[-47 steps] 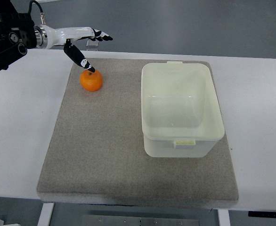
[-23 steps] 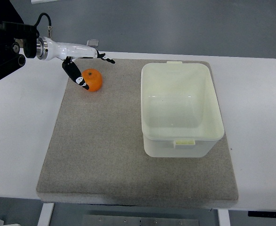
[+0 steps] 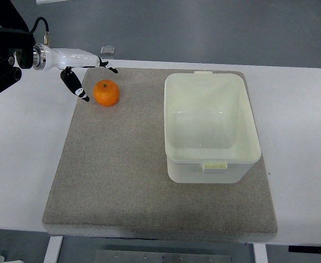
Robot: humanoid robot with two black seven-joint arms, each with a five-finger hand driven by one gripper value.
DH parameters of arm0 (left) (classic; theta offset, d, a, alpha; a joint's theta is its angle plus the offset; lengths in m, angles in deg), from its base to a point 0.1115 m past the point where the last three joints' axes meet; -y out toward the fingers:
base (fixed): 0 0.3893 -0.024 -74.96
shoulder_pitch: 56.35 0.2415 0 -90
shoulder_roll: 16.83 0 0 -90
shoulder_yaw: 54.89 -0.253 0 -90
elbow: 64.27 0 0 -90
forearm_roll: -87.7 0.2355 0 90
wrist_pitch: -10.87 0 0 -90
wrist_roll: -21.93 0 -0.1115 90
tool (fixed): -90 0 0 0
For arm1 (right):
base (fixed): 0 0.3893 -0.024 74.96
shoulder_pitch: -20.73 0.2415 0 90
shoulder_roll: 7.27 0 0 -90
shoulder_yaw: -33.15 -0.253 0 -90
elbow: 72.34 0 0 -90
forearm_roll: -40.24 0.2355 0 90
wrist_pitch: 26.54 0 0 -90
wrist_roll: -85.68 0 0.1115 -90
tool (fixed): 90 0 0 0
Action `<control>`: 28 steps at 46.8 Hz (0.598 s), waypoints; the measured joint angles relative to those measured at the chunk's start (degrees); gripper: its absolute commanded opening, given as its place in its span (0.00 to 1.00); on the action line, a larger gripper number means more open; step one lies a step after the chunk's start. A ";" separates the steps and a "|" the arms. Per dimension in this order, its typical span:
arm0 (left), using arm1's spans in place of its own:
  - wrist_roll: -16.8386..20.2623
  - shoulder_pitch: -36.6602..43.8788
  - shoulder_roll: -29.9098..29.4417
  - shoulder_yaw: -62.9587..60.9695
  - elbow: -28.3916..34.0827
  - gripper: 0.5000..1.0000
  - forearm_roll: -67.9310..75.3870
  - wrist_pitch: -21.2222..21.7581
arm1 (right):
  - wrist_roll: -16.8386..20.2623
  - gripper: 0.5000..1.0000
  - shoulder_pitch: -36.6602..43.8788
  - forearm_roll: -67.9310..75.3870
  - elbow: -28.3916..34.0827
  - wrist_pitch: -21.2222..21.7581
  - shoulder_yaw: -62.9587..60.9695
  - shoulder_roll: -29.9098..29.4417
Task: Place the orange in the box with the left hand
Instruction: 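Lower the left hand around the orange, fingers spread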
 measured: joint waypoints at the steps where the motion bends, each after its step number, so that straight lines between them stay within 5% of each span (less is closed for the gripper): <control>1: 0.00 0.00 0.08 -0.26 0.00 0.84 0.00 0.34 | 0.00 0.89 0.00 0.00 0.00 0.00 0.00 0.00; 28: 0.00 3.14 3.19 -0.59 2.14 0.85 -0.83 3.46 | 0.00 0.89 0.00 0.00 -0.01 0.00 0.00 0.00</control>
